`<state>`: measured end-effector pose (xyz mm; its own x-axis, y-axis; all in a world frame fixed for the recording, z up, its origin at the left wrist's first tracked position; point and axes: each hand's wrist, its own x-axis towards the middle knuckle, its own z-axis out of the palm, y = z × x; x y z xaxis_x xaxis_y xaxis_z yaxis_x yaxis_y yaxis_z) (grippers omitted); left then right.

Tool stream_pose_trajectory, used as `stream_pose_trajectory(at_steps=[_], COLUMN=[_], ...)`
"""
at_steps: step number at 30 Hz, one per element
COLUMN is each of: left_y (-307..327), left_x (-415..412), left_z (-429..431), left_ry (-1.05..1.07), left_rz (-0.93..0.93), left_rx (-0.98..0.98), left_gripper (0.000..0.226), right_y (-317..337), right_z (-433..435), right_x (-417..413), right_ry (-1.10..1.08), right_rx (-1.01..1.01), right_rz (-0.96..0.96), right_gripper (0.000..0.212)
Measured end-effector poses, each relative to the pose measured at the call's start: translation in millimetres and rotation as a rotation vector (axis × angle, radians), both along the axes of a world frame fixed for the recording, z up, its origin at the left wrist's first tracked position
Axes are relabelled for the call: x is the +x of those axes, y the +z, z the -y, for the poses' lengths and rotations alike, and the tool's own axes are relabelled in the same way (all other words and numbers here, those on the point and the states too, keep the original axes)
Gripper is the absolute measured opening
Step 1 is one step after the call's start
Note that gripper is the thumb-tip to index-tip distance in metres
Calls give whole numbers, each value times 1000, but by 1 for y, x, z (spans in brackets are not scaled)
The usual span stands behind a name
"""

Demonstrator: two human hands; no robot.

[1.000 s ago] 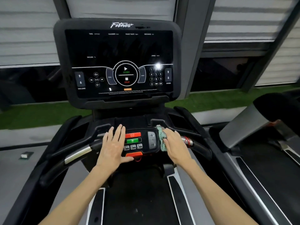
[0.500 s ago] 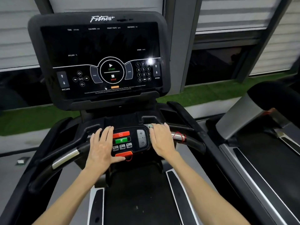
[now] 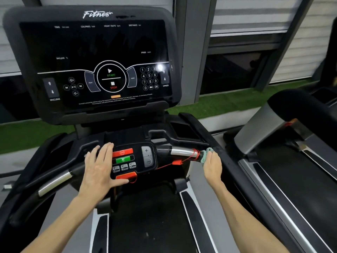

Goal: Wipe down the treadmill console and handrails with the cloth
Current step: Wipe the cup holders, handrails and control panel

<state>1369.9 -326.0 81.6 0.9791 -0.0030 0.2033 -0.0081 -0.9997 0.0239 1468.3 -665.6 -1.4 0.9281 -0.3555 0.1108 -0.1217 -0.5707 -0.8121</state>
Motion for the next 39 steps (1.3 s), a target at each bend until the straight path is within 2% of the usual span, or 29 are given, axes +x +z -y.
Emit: stream_pose_trajectory(at_steps=[2, 3, 5, 7, 9, 11, 14, 18, 21, 24, 27, 31, 33, 36, 39], left_y=[0, 1, 0, -1, -1, 0, 1, 2, 4, 12, 21, 40, 57, 93, 130], left_x=[0, 1, 1, 0, -2, -3, -6, -6, -8, -13, -13, -10, -7, -1, 1], left_z=[0, 0, 1, 0, 1, 1, 1, 2, 4, 11, 11, 2, 2, 11, 20], left_ry=[3, 4, 7, 12, 18, 18, 22, 12, 46, 62, 69, 25, -22, -127, -188], left_rz=[-4, -6, -15, -11, -10, -1, -20, 0, -18, -55, -136, -155, -86, -14, 12], left_rx=[10, 15, 21, 19, 17, 9, 9, 18, 38, 41, 2, -218, -377, -699, -904], left_gripper=[129, 129, 129, 130, 130, 130, 130, 130, 131, 129, 124, 121, 117, 98, 93], right_y=[16, 28, 54, 76, 82, 75, 57, 24, 23, 52, 105, 163, 189, 228, 266], right_z=[-23, -40, -84, -128, -143, -130, -99, -64, -40, -41, -60, -95, -115, -143, -164], right_x=[7, 6, 0, -17, -25, -24, -22, -28, -29, -24, -21, -17, -20, -31, -43], right_ry=[56, 130, 307, 446, 460, 542, 713, 618, 511, 509, 385, 378, 438, 557, 718], right_rx=[-157, -303, -443, -441, -437, -412, -365, -364, -308, -238, -25, 245, 364, 498, 609], right_rz=[39, 62, 76, 174, 301, 383, 399, 421, 252, 145, 165, 108, 82, 85, 61], right_gripper=[26, 20, 20, 24, 27, 28, 29, 48, 49, 37, 24, 19, 21, 22, 22])
